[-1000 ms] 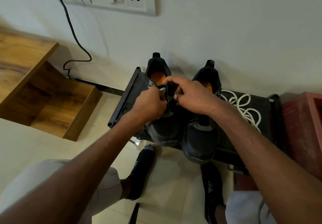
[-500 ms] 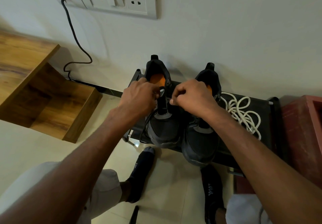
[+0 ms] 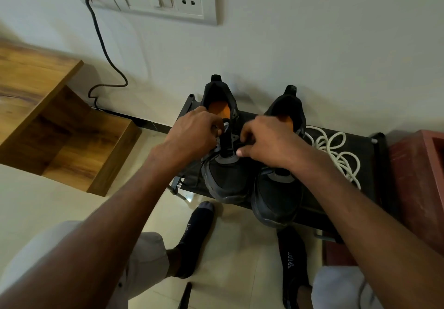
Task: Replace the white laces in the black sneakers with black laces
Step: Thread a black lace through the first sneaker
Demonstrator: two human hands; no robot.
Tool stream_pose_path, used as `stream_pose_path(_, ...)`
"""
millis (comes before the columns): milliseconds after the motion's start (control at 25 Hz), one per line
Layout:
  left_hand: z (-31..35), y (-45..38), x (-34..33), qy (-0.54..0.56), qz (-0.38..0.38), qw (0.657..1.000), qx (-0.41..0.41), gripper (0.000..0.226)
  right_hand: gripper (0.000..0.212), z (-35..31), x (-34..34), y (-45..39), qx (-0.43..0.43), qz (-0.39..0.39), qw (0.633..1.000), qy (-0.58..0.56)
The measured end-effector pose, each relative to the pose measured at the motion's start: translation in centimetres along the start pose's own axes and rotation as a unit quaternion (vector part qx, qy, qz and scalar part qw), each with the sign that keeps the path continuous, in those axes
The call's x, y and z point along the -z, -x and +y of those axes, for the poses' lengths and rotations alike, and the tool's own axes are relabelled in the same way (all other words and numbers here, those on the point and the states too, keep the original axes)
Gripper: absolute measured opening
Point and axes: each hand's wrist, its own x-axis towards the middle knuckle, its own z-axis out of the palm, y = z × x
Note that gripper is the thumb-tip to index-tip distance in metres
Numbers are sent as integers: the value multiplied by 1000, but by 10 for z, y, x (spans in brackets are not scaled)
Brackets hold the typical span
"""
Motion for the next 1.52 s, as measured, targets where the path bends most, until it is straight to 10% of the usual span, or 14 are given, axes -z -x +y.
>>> stream_pose_path(120, 0, 0, 1, -2, -1, 1000, 1, 23, 13, -3, -4, -9, 21, 40, 995, -87)
stream_pose_path(240, -1, 1, 2, 0, -4, 1000, -12, 24, 5, -2, 19, -10, 59, 373, 883, -279)
stream_pose_path(320, -2, 1, 1, 1, -8, 1000, -12, 25, 22, 7, 27, -7, 16, 515, 838, -181)
stream_pose_path(440, -1, 0, 0, -5, -14, 1000, -9, 27, 64, 10, 14, -2, -3, 344, 938, 48)
stream_pose_path(600, 0, 0, 0, -6, -13, 1000, -3, 27, 22, -5, -6, -2, 68, 82, 992, 69)
stream_pose_path(1080, 0, 2, 1, -4, -22, 1000, -7, 27, 22, 0, -17, -14, 67, 90, 988, -102)
stream_pose_path(1160, -1, 1, 2, -5, -27, 1000, -7, 28, 24, -7, 1, -13, 65, 193, 923, -327)
stream_pose_path(1280, -4, 0, 3, -2, -32, 999, -6, 27, 26, -3, 35, -7, 90, 195, 677, -704)
stream_pose_path(1320, -3, 0, 2, -2, -37, 999, -5, 27, 24, -1, 37, -5, 81, 178, 698, -689)
stream_pose_path(1440, 0, 0, 2, -7, -40, 999, 2, 29, 12, 0, 15, -5, 44, 106, 962, -246)
stream_pose_path(1520, 0, -1, 2, -7, -38, 999, 4, 28, 25, -2, -5, -8, 29, -4, 1000, -11)
